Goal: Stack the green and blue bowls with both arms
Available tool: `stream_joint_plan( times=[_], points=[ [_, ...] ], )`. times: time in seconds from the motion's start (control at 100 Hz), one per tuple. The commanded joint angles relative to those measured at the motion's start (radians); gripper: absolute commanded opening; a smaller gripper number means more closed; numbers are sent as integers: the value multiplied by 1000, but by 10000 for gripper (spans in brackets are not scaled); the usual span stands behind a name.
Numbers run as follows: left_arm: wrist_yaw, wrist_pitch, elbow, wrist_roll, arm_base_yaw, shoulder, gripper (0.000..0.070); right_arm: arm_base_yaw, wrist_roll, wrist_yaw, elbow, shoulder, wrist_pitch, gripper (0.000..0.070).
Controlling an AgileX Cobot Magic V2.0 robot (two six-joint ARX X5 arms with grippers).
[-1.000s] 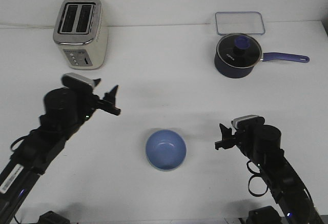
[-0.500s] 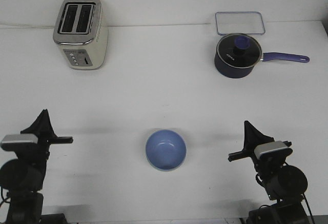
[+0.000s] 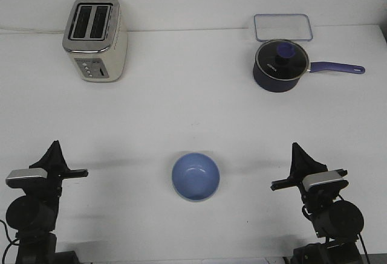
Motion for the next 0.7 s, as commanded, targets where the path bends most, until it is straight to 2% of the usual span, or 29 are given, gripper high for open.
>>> stream_joint_plan(
  times=[0.0,0.41,0.48,0.69],
  points=[
    [1,10,12,-5,-2,-2,15,2,-3,0,2,2,10,0],
    [0,21,11,11,-1,-10,15,2,-3,0,2,2,10,0],
    [0,-19,0,40,-2,-60,15,2,-3,0,2,2,10,0],
    [1,-14,-181,15,-2,-294,15,2,-3,0,2,2,10,0]
  ],
)
